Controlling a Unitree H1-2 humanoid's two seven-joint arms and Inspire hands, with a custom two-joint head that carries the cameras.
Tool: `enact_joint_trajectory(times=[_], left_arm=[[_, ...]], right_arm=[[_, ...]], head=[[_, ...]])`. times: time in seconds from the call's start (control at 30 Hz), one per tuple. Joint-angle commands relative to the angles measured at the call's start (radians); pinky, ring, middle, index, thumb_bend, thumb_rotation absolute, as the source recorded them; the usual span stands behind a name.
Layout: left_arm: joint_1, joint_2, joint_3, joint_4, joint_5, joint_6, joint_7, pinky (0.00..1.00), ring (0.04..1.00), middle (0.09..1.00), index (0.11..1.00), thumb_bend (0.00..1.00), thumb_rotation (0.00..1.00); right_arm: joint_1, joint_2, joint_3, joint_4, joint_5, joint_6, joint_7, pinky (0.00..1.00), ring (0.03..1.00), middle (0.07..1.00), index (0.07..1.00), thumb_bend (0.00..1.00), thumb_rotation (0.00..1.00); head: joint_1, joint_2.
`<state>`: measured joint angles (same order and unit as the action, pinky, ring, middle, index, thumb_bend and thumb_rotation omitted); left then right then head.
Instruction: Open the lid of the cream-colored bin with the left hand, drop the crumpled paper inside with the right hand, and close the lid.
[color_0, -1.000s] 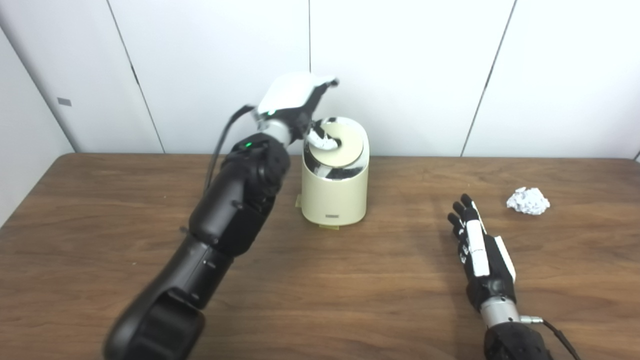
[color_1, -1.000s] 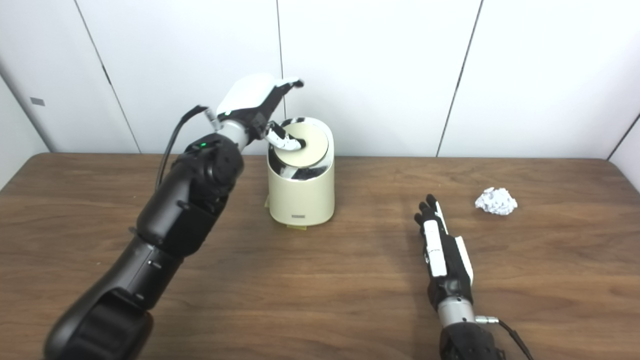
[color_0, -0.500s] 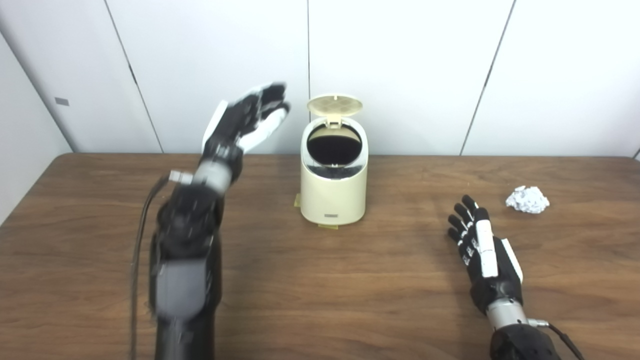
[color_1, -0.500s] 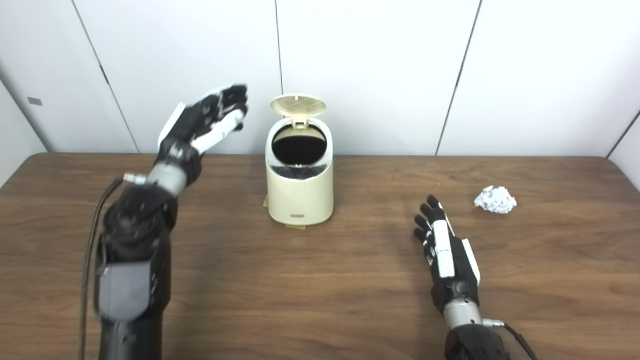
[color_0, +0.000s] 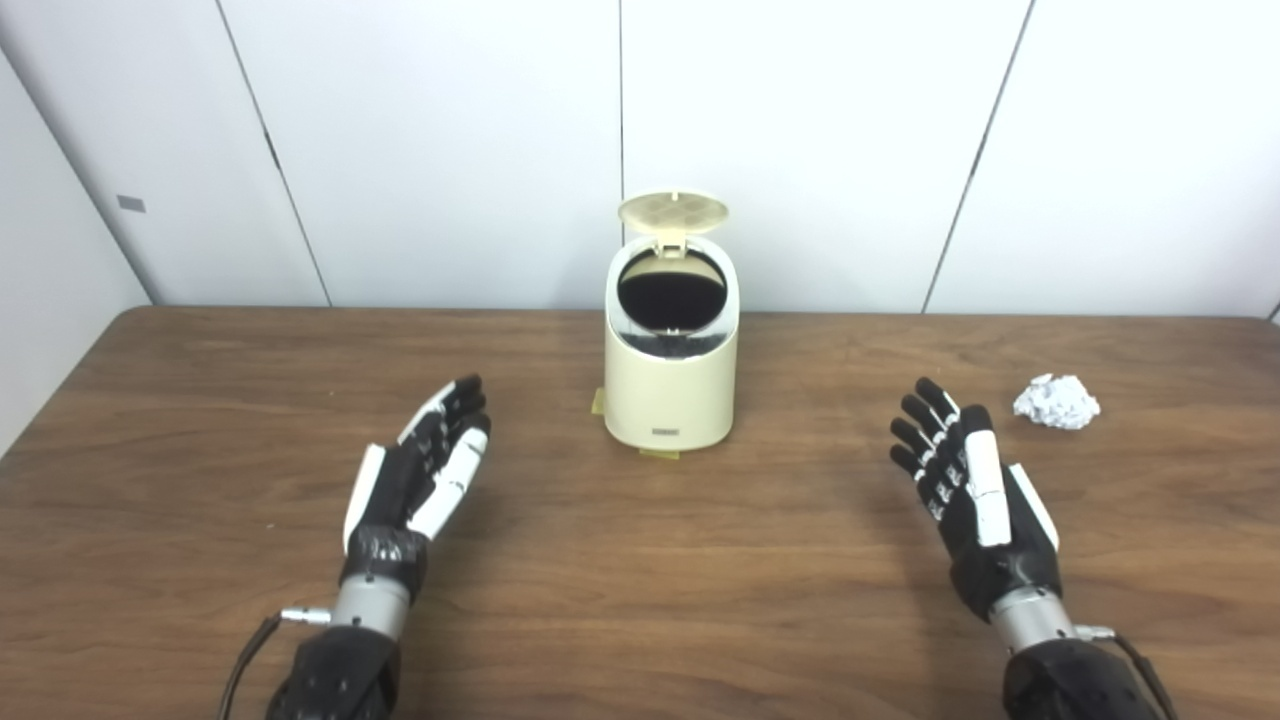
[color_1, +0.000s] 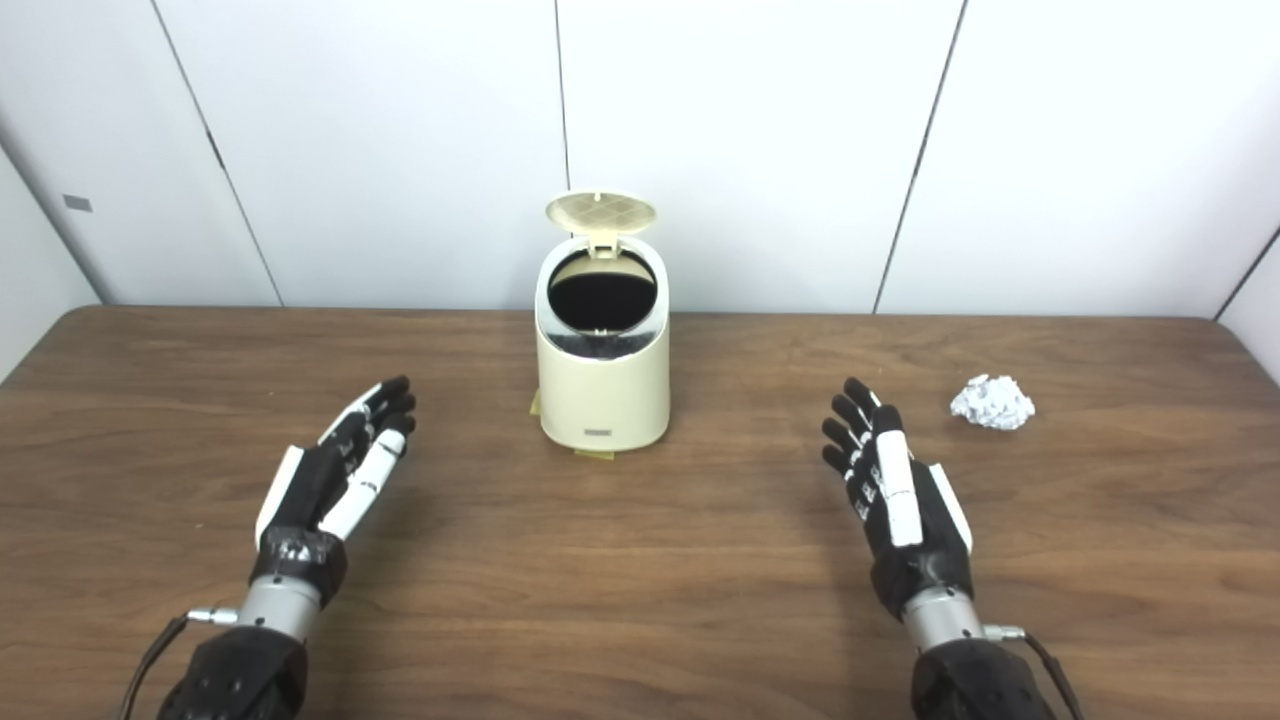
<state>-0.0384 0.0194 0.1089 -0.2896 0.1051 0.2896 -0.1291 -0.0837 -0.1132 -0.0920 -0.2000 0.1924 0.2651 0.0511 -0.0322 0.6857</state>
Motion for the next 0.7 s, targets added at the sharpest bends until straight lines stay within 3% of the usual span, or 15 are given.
enact_joint_trajectory(times=[0.0,0.1,0.2,0.3,0.47,0.5,0.57,0.67], left_arm=[[-0.011,0.003,-0.011,-0.037,-0.027,-0.038,0.009,1.0,0.979,0.962,0.962,0.46,0.77],[0.012,0.012,-0.021,-0.029,-0.043,-0.051,0.008,1.0,0.998,0.991,0.995,0.56,0.71],[0.022,0.02,-0.025,-0.005,-0.054,-0.088,0.013,1.0,1.0,1.0,1.0,0.61,0.67],[0.022,0.024,-0.021,0.013,-0.076,-0.104,0.015,0.98,1.0,1.0,1.0,0.62,0.63],[0.029,0.026,-0.013,0.01,-0.123,-0.076,0.016,1.0,1.0,1.0,1.0,0.58,0.6],[0.032,0.03,-0.014,0.008,-0.124,-0.073,0.017,1.0,1.0,1.0,1.0,0.56,0.61],[0.036,0.043,-0.021,0.007,-0.113,-0.076,0.017,1.0,1.0,0.997,1.0,0.55,0.62],[0.045,0.06,-0.028,0.004,-0.103,-0.083,0.015,1.0,1.0,0.985,1.0,0.55,0.62]], right_arm=[[-0.061,-0.064,-0.024,-0.032,-0.007,-0.021,0.02,0.92,0.935,0.951,0.952,0.72,0.83],[-0.084,-0.138,-0.055,0.0,-0.014,-0.051,0.04,0.92,0.947,0.973,0.984,0.75,0.8],[-0.104,-0.212,-0.084,0.037,-0.037,-0.061,0.045,0.94,0.974,0.998,0.994,0.72,0.75],[-0.123,-0.278,-0.102,0.027,-0.074,-0.046,0.04,0.89,0.953,0.983,0.977,0.68,0.54],[-0.148,-0.366,-0.082,-0.036,-0.301,0.002,-0.023,0.83,0.889,0.915,0.926,0.72,0.26],[-0.154,-0.384,-0.067,-0.04,-0.367,0.009,-0.034,0.77,0.865,0.903,0.917,0.73,0.21],[-0.169,-0.422,-0.034,-0.042,-0.49,0.04,-0.043,0.73,0.835,0.876,0.908,0.76,0.21],[-0.196,-0.45,-0.011,-0.017,-0.572,0.062,-0.04,0.71,0.835,0.878,0.904,0.79,0.14]], head=[[-0.013,0.002],[-0.051,0.0],[-0.109,-0.002],[-0.168,-0.004],[-0.252,-0.022],[-0.263,-0.028],[-0.287,-0.043],[-0.311,-0.063]])
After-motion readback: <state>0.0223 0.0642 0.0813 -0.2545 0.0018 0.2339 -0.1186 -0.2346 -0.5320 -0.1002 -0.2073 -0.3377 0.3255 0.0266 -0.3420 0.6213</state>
